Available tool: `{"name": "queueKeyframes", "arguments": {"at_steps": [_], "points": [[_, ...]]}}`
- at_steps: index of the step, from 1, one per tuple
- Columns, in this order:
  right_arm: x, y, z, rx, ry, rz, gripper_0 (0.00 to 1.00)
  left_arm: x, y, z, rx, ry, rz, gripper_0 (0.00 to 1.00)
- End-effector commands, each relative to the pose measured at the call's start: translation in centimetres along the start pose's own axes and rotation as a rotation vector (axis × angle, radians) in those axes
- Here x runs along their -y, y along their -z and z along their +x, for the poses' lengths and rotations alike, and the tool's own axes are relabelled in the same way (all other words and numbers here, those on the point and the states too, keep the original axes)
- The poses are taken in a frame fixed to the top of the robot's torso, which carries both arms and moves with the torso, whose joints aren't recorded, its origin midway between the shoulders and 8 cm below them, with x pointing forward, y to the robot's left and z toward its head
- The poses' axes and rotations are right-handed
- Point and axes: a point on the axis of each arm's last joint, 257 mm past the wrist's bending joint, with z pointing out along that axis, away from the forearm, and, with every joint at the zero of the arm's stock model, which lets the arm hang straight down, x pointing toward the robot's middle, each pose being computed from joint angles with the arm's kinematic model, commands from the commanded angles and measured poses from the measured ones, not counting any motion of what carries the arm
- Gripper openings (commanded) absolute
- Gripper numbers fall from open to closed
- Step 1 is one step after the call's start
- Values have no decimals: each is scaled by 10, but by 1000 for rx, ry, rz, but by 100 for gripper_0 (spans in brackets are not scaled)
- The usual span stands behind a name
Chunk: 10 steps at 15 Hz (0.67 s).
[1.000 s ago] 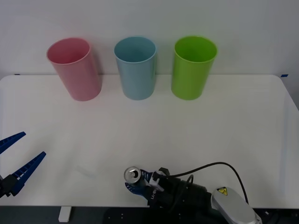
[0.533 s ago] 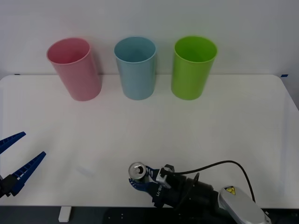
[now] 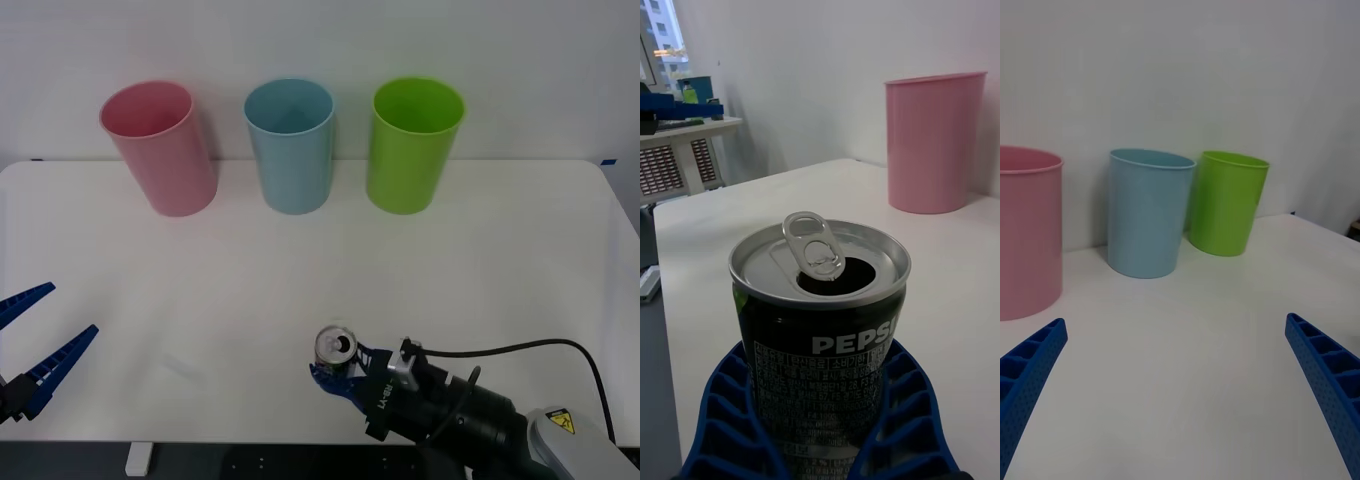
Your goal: Grasp the object on the table and drop it into the matching bin: aluminum can to the light blue bin, PET bottle to the pink bin.
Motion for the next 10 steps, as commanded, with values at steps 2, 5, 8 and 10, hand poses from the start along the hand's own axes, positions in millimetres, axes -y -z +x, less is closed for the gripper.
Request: {"name": "queueKeyframes", "arguments": {"at_steps": [2, 5, 8, 10], "points": [[26, 10, -37, 51, -43, 41, 0, 0, 0, 0, 0, 0, 0, 100], [44, 18, -74, 93, -73, 54, 0, 0, 0, 0, 0, 0, 0, 100], [64, 25, -105, 121, -85, 56, 0, 0, 0, 0, 0, 0, 0, 100], [75, 21, -123, 135, -80, 48, 0, 0, 0, 0, 0, 0, 0, 100]]}}
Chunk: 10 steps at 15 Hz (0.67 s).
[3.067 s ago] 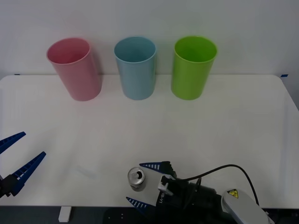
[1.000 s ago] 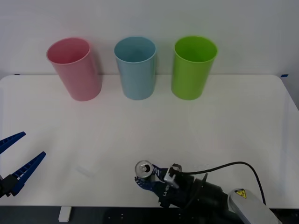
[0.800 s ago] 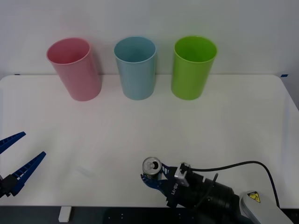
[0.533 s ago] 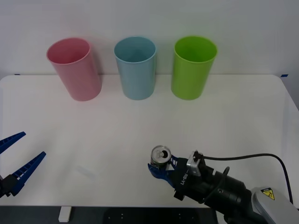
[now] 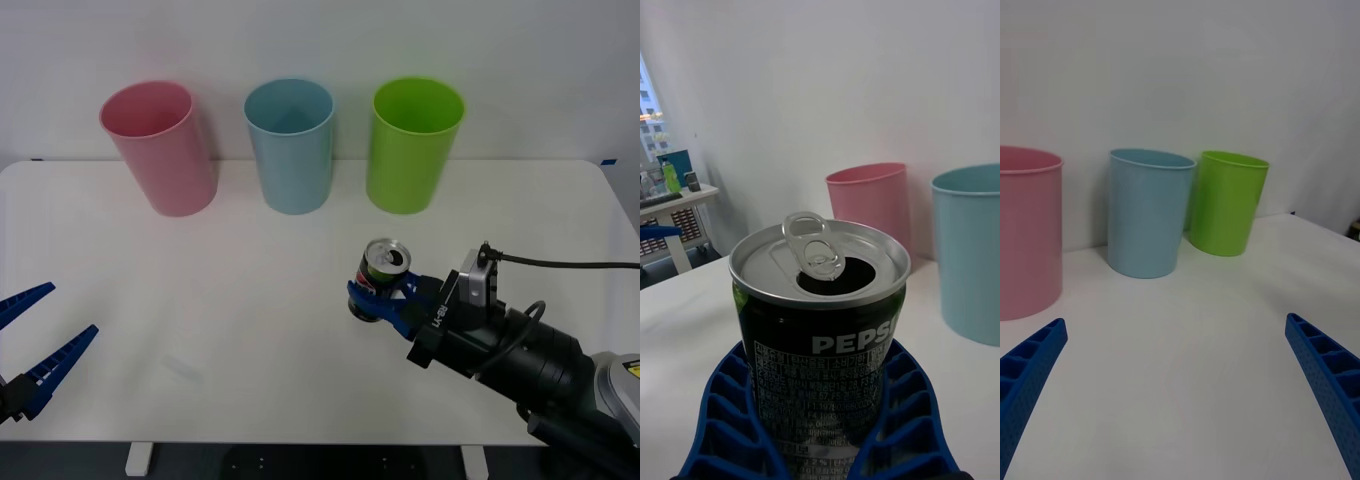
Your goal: Grasp the object on the table and drop it into the matching bin: aluminum can to the light blue bin, PET bottle to the pink bin.
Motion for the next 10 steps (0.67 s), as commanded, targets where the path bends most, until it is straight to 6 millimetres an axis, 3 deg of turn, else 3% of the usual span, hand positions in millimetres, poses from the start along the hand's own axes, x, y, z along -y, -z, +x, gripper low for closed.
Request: {"name": "queueKeyframes", "arguments": {"at_steps": [1, 7, 10], "points": [[16, -11, -27, 24, 18, -2, 0, 0, 0, 0, 0, 0, 0, 100], [50, -46, -69, 48, 144, 19, 0, 0, 0, 0, 0, 0, 0, 100], [74, -70, -79, 33, 182, 20, 0, 0, 0, 0, 0, 0, 0, 100]]}}
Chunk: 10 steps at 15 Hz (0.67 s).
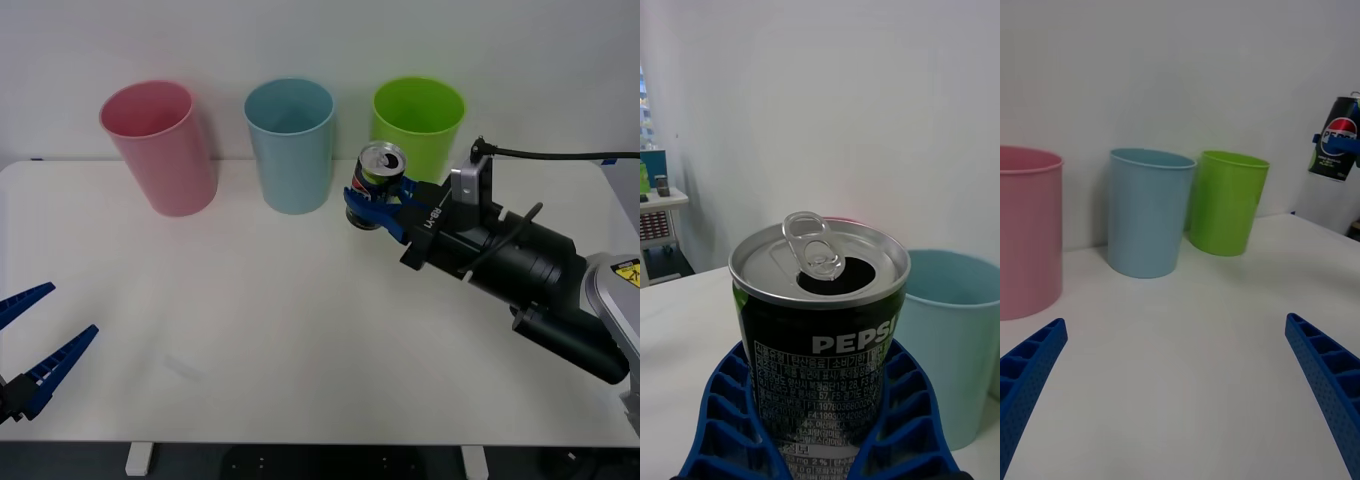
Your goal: Grasp the object on the table and drop it into the matching bin: aluminum can to the light blue bin, PET bottle to the pink bin.
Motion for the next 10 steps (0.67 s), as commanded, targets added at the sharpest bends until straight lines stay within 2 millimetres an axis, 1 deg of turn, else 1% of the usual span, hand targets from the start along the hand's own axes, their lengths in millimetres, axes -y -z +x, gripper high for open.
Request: {"name": "queueKeyframes", "arguments": {"at_steps": [1, 4, 6, 9, 10], "points": [[18, -25, -6, -3, 11, -6, 0, 0, 0, 0, 0, 0, 0, 100], [31, -58, -13, 5, 16, -4, 0, 0, 0, 0, 0, 0, 0, 100], [35, -83, -17, 8, 6, -6, 0, 0, 0, 0, 0, 0, 0, 100], [45, -115, -17, -2, -3, 11, 0, 0, 0, 0, 0, 0, 0, 100], [52, -128, -17, -8, -4, 24, 0, 0, 0, 0, 0, 0, 0, 100]]}}
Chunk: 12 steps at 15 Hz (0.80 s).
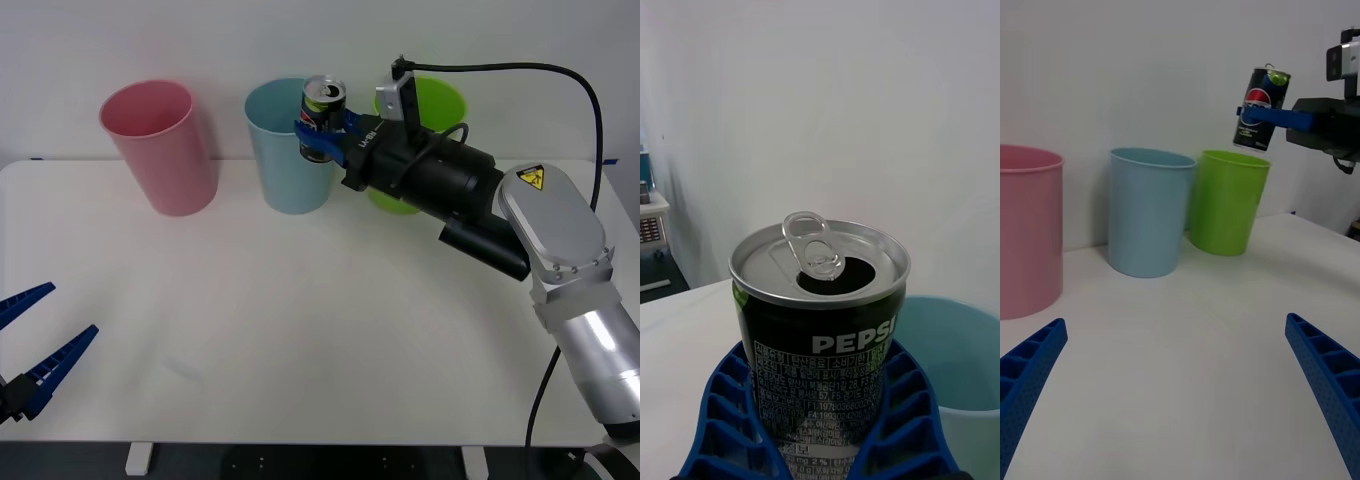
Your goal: Grasp the object on the table and drop it into the matching bin: aluminum can to the light blue bin, PET bottle to the pink bin.
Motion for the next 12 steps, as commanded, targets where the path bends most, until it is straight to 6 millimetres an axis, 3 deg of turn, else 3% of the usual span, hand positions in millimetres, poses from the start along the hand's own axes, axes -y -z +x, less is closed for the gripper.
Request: {"name": "queueKeyframes", "arguments": {"at_steps": [1, 7, 12], "points": [[12, -32, -2, -10, -8, 28, 0, 0, 0, 0, 0, 0, 0, 100], [50, -98, -4, -41, -47, 167, 0, 0, 0, 0, 0, 0, 0, 100], [71, -119, -10, -36, -56, 287, 0, 0, 0, 0, 0, 0, 0, 100]]}}
